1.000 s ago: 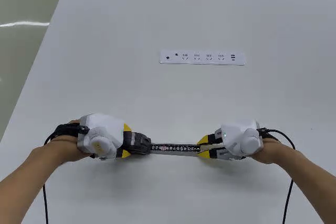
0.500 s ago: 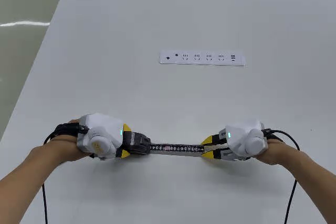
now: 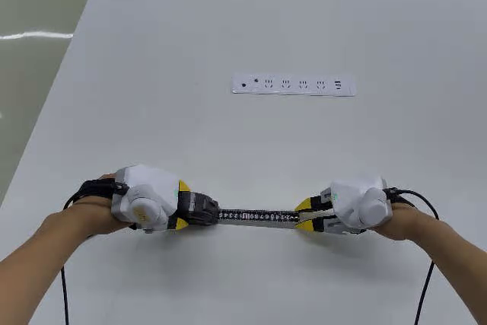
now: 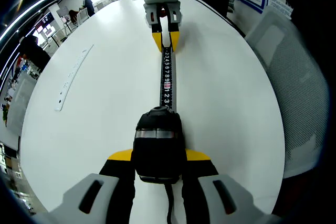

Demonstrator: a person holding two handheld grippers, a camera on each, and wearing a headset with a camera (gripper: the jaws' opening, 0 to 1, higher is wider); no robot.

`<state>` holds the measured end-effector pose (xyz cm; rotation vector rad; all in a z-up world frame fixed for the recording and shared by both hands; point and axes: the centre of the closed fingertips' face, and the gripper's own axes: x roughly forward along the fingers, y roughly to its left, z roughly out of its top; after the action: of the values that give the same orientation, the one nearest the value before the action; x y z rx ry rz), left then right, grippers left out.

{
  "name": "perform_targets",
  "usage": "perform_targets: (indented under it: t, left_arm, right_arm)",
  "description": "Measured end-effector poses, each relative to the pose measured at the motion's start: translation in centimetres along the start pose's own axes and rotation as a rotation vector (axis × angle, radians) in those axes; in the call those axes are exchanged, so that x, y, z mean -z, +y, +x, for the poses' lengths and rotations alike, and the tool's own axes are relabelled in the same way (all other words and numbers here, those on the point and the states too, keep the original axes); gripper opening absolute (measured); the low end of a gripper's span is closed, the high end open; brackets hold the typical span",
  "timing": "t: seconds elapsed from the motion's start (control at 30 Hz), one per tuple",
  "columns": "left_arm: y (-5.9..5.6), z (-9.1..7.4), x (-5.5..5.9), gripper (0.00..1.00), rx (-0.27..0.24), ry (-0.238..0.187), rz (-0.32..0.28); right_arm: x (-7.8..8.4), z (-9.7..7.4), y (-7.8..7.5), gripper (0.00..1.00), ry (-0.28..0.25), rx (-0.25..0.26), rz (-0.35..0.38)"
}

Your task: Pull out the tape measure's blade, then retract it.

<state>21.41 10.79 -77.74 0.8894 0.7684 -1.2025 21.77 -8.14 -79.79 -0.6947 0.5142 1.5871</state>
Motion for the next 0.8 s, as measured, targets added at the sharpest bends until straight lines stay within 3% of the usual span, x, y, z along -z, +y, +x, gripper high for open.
perform_targets:
  t: [0.8]
  left_arm:
    - [-0.05, -0.11, -0.07, 0.29, 0.0, 0.003, -0.001]
  right_arm:
    - [0.56, -0.73, 0.0, 0.11, 0.01, 0.002, 0.001]
